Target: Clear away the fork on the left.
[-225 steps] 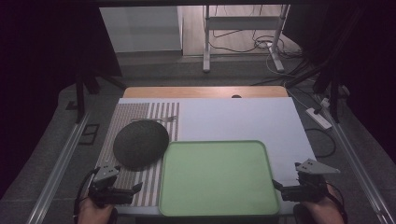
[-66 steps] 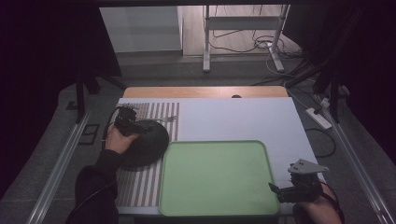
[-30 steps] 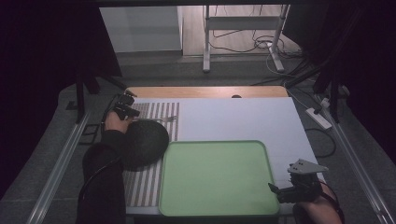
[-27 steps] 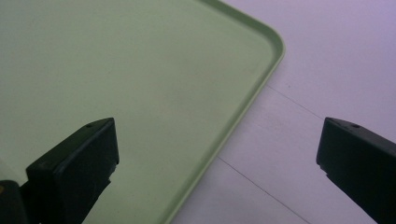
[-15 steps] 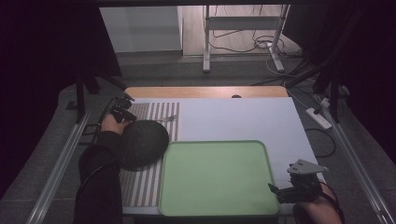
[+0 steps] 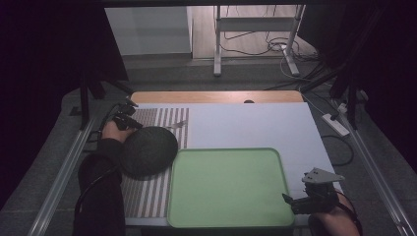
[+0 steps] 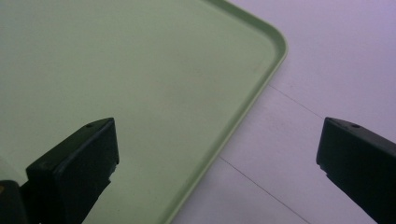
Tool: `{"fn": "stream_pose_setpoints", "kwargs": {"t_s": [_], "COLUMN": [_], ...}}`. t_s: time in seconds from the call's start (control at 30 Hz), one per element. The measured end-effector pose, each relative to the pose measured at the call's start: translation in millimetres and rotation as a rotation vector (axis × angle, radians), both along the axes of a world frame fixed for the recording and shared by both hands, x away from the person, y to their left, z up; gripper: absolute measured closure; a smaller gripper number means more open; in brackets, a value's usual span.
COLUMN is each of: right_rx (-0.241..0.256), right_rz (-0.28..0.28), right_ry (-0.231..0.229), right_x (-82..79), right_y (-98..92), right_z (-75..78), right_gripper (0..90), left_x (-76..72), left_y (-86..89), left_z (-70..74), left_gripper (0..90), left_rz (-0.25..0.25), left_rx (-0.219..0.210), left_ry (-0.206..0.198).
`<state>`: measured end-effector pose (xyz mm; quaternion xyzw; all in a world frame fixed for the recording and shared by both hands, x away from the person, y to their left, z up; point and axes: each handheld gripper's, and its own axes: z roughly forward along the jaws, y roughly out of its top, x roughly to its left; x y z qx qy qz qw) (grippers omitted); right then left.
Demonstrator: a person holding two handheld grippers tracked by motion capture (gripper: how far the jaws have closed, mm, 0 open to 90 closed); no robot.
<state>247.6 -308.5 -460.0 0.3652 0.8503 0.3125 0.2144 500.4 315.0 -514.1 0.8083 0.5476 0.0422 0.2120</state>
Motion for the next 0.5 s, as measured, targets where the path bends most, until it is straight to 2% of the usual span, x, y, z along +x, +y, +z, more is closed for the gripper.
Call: {"fn": "stream_pose_setpoints", "kwargs": {"t_s": [0.03, 0.17, 0.3, 0.37, 0.43, 0.5], "right_rx": [-0.002, 0.000, -0.001, -0.001, -0.001, -0.001], "right_rz": [0.000, 0.002, 0.003, 0.003, 0.004, 0.005], "right_ry": [0.001, 0.003, 0.002, 0.002, 0.001, 0.001], "right_x": [0.1, 0.5, 0.3, 0.3, 0.3, 0.3], "right_y": [0.0, 0.1, 0.1, 0.2, 0.3, 0.2], "right_z": [0.1, -0.1, -0.1, -0.1, -0.1, -0.1], "right_gripper": [0.0, 0.0, 0.0, 0.0, 0.0, 0.0], "left_x": [0.2, 3.1, 6.2, 8.5, 9.5, 11.4], "left_y": [0.0, -5.0, -15.7, -25.4, -34.6, -44.4], "left_z": [2.1, 12.8, 18.4, 19.5, 19.9, 19.0], "left_gripper": [88.2, 70.3, 47.5, 38.8, 29.9, 22.1], "left_rz": [0.004, -0.002, -0.023, -0.067, -0.099, -0.134], "left_rx": [-0.001, 0.004, -0.022, -0.038, -0.017, -0.017], "left_ry": [-0.011, -0.040, -0.060, -0.066, -0.084, -0.089]}}
